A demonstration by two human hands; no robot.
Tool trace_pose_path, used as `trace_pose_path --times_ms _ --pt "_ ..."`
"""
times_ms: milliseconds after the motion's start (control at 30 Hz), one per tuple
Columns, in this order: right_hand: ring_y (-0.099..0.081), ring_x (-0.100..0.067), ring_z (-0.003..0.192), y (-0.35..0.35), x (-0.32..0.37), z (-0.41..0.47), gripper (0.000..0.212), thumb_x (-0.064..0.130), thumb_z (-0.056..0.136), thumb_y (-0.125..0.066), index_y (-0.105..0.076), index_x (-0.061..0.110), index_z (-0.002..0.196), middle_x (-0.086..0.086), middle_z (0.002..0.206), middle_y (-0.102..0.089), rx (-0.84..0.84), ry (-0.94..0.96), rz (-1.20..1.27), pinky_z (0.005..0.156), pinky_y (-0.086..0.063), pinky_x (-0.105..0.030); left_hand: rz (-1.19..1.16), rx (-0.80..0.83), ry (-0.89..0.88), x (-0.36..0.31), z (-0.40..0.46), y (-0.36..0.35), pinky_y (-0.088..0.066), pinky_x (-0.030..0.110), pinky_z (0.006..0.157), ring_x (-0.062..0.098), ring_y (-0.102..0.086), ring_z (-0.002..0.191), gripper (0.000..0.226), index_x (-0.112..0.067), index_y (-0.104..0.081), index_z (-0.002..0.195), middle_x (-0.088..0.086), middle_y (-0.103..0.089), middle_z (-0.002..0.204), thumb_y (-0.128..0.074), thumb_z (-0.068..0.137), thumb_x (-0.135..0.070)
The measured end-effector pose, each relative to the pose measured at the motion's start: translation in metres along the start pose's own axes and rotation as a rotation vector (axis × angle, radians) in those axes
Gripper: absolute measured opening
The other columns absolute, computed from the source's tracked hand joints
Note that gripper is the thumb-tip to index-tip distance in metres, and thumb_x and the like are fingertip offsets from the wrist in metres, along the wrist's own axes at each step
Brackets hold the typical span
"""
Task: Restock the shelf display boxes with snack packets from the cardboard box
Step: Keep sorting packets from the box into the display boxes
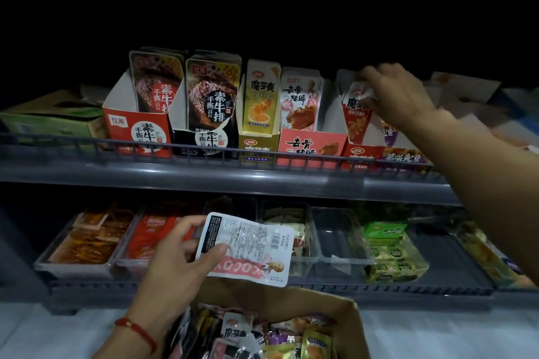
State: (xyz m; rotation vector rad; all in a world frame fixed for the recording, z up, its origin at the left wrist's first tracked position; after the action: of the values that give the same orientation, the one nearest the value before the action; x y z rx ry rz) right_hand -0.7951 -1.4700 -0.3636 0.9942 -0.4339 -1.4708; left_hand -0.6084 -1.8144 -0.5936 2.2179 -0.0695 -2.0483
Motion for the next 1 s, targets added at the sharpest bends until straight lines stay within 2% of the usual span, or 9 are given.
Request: trace_pose_path --times_ms 133,233,333,467,567,633,733,867,1000 --pt "-0.05 -0.037 0.115 0.02 0.006 -0.01 0.055 0.017 0.091 -0.072 -0.045 0.011 0.138 -0.018 0.132 -0.05 -0.084 -0.037 -0.006 0.086 -0.05 -0.049 0.004 -0.025 0.003 -0.006 0.0 0.0 -0.061 0.055 0.081 0.025 -0.078 0.079 0.025 -0.026 -0.066 0.105 0.006 -0.08 0.087 -0.078 0.086 -0.016" --pt "-0.055 -0.03 0.111 0.056 0.063 -0.047 0.037 0.011 0.095 -0.063 -0.054 0.011 0.131 -0.013 0.126 -0.055 -0.15 0.065 0.246 0.092 -0.051 -0.042 0.017 -0.028 -0.025 -0.011 -0.001 0.0 -0.06 0.056 0.082 0.027 -0.077 0.079 0.021 -0.027 -0.066 0.101 0.007 -0.079 0.085 -0.079 0.086 -0.02" --pt "-0.054 -0.01 0.109 0.064 0.157 -0.117 0.028 0.029 0.099 -0.057 -0.055 0.023 0.127 0.006 0.122 -0.051 0.15 0.32 0.691 0.098 -0.051 -0.036 -0.005 -0.069 -0.02 -0.007 -0.003 0.002 -0.06 0.056 0.081 0.03 -0.077 0.08 0.02 -0.026 -0.067 0.099 0.008 -0.079 0.085 -0.079 0.087 -0.016" --pt "-0.028 -0.009 0.146 0.048 0.243 -0.208 0.063 0.062 0.095 -0.054 -0.04 0.031 0.149 0.007 0.157 -0.033 0.477 0.717 0.707 0.121 -0.026 -0.036 -0.243 -0.154 0.06 0.012 -0.002 0.007 -0.058 0.057 0.084 0.037 -0.074 0.082 0.032 -0.023 -0.07 0.108 0.017 -0.078 0.092 -0.077 0.086 -0.002" --pt "-0.048 -0.005 0.133 0.054 0.243 -0.199 0.038 0.038 0.097 -0.061 -0.063 0.026 0.133 0.013 0.138 -0.059 0.319 0.509 0.985 0.109 -0.043 -0.036 -0.47 -0.084 0.194 0.015 -0.005 0.002 -0.058 0.035 0.062 0.028 -0.07 0.064 0.037 -0.022 -0.066 0.12 0.021 -0.076 0.088 -0.069 0.09 0.0" --pt "-0.067 -0.006 0.107 0.046 0.222 -0.181 0.018 0.024 0.097 -0.066 -0.073 0.02 0.113 0.011 0.112 -0.073 0.323 0.164 1.263 0.09 -0.056 -0.036 -0.513 0.001 0.237 0.008 -0.011 -0.004 -0.053 0.031 0.055 0.028 -0.064 0.056 0.022 -0.014 -0.067 0.119 0.024 -0.073 0.081 -0.061 0.098 -0.02" --pt "-0.075 -0.017 0.093 0.025 0.201 -0.164 0.017 0.019 0.095 -0.068 -0.071 0.015 0.11 0.0 0.1 -0.079 0.498 -0.207 1.471 0.081 -0.062 -0.04 -0.417 0.069 0.259 0.005 -0.014 -0.006 -0.049 0.032 0.058 0.029 -0.06 0.056 0.054 -0.012 -0.077 0.092 0.024 -0.071 0.077 -0.047 0.099 -0.057" --pt "-0.077 -0.019 0.091 0.03 0.18 -0.147 0.019 0.016 0.094 -0.067 -0.068 0.009 0.112 -0.004 0.097 -0.079 0.588 -0.303 1.456 0.083 -0.062 -0.036 -0.267 0.023 0.152 -0.008 -0.016 0.005 -0.047 0.028 0.053 0.03 -0.06 0.06 0.036 -0.012 -0.071 0.103 0.022 -0.071 0.074 -0.05 0.102 -0.042" --pt "-0.076 -0.011 0.082 0.074 0.116 -0.094 0.016 0.019 0.094 -0.07 -0.069 0.011 0.108 -0.003 0.09 -0.078 0.179 -0.32 1.343 0.068 -0.061 -0.024 -0.254 -0.02 0.086 -0.012 -0.016 0.013 -0.05 0.033 0.063 0.031 -0.065 0.066 0.021 -0.014 -0.071 0.106 0.022 -0.075 0.082 -0.057 0.1 -0.029"
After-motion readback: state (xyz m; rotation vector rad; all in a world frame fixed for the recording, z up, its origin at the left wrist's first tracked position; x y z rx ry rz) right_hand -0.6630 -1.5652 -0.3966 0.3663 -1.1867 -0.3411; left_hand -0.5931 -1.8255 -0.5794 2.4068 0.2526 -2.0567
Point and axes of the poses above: each hand's wrist, its own z-axis towards the middle knuckle, its own y-axis out of the back of the hand, x = y × z, the point moved 9 cm from there along z, towards the middle knuckle
